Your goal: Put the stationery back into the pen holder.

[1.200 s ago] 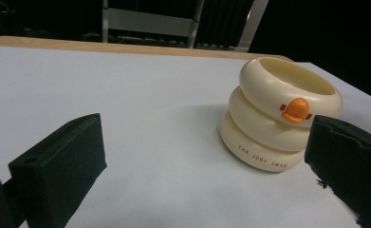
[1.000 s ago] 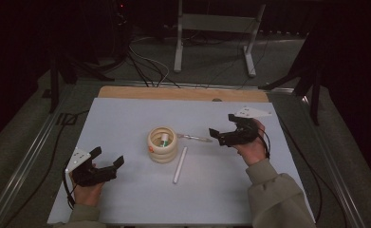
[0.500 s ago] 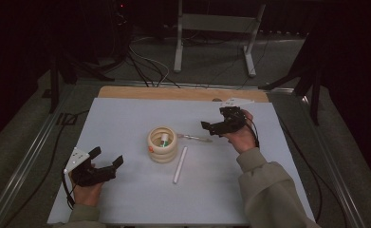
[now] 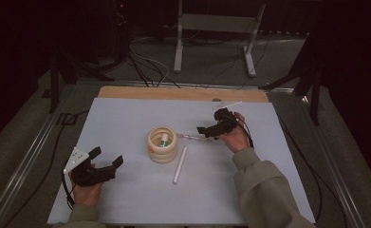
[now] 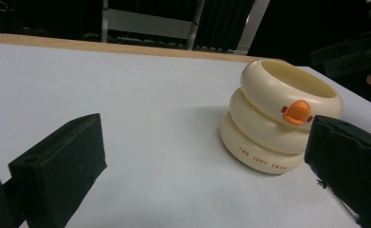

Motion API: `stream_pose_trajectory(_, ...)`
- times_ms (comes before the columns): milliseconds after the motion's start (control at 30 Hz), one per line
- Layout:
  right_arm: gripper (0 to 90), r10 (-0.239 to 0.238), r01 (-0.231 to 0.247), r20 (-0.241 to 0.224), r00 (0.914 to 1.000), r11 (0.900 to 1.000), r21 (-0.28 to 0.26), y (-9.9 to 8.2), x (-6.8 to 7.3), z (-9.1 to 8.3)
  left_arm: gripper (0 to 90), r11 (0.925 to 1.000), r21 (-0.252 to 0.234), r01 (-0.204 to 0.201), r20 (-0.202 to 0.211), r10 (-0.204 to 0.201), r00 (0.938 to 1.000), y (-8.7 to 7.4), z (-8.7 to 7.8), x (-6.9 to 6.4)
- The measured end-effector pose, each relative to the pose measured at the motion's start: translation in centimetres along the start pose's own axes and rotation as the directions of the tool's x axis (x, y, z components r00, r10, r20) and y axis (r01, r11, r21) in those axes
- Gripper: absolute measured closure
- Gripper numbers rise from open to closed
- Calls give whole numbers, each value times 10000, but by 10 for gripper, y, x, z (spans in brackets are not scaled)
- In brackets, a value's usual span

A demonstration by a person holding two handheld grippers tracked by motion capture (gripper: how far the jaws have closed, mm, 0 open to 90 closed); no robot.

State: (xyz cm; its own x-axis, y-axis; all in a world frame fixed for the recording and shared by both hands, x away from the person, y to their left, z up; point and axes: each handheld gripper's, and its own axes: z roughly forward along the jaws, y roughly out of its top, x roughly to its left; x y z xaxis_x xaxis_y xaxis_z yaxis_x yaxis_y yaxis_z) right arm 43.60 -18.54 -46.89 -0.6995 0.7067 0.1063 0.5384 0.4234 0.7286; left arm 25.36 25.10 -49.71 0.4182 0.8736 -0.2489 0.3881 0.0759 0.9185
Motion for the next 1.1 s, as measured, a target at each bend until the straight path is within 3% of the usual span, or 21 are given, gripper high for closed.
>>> stream_pose_trajectory(133, 69, 228, -222, -126, 9997, 9988, 426, -6, -3, 5, 1, 10000, 2, 18, 6, -18, 10000, 0, 0, 0)
stream_pose_trajectory(300, 179, 2, 10, -129, 9999, 9963, 863, -12, -3, 12, 2, 10000, 53, 17, -15, -17, 10000, 0, 1, 0)
stream_pose_trajectory(467, 409, -720, 739, -197, 9972, 9892, 1265, -21, 2, 20, 1, 10000, 61, 43, -12, -43, 10000, 0, 1, 0)
stream_pose_trajectory(567, 526, -794, 795, -70, 9968, 9845, 1562, -27, 0, 25, 1, 10000, 41, 53, -2, -53, 10000, 0, 1, 1)
stream_pose_trajectory(700, 618, -755, 779, -195, 9970, 9763, 2017, -35, -3, 31, 1, 10000, 43, 79, 8, -79, 10000, 0, 1, 1)
stream_pose_trajectory(767, 707, -657, 728, -435, 9969, 9789, 1910, -36, -4, 30, 2, 9999, 57, 120, 25, -120, 9999, 0, 1, 1)
stream_pose_trajectory(833, 759, -855, 941, -518, 9950, 9755, 1989, -37, 0, 29, 1, 9999, 57, 136, 11, -136, 9999, -1, 1, 2)
stream_pose_trajectory(933, 803, -1069, 1121, -356, 9936, 9697, 2169, -36, 3, 28, 2, 9999, 68, 130, 7, -130, 9999, -1, 1, 1)
stream_pose_trajectory(1100, 807, -647, 726, -416, 9970, 9701, 2317, -35, 3, 28, 1, 9999, 104, 104, 24, -104, 9999, -1, 2, 1)
